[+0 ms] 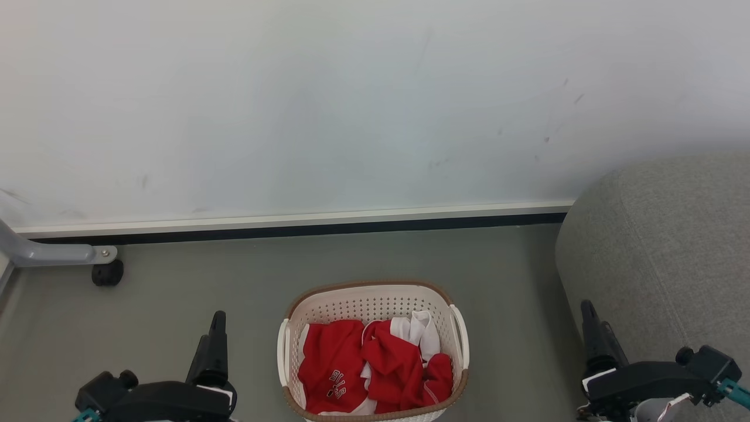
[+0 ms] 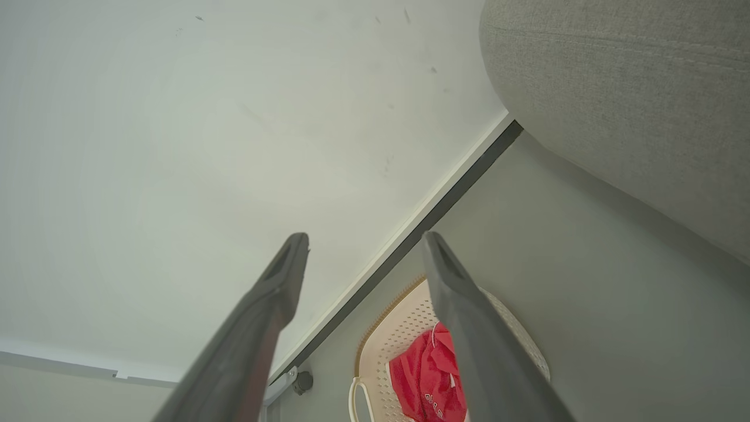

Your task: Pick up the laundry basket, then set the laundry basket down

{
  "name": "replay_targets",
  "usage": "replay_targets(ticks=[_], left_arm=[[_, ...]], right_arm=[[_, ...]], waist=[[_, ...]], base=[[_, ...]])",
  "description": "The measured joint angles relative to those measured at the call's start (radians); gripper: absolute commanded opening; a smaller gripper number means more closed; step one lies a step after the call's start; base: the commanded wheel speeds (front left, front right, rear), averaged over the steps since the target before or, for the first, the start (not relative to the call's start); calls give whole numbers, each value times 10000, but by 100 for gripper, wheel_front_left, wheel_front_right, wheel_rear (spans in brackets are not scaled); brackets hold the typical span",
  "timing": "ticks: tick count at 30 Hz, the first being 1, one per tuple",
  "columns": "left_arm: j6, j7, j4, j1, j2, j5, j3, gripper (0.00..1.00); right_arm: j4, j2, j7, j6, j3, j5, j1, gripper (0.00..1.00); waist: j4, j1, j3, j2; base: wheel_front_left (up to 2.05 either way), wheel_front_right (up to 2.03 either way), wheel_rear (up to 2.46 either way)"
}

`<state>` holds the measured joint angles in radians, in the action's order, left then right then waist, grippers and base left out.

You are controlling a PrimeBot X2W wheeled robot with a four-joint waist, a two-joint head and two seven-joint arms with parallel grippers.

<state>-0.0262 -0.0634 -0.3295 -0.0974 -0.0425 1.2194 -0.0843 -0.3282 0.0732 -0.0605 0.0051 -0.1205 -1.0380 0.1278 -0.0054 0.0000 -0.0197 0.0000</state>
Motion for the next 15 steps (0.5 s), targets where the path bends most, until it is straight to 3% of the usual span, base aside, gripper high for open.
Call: replay_targets(ticks=[15], left_arm=[[531, -541, -25, -288, -226, -2633, -784, 100]], right_arm=[[-111, 113, -558, -414, -616, 2617, 305, 100]], waist=[[12, 0, -115, 0]], base=[[0, 0, 0]])
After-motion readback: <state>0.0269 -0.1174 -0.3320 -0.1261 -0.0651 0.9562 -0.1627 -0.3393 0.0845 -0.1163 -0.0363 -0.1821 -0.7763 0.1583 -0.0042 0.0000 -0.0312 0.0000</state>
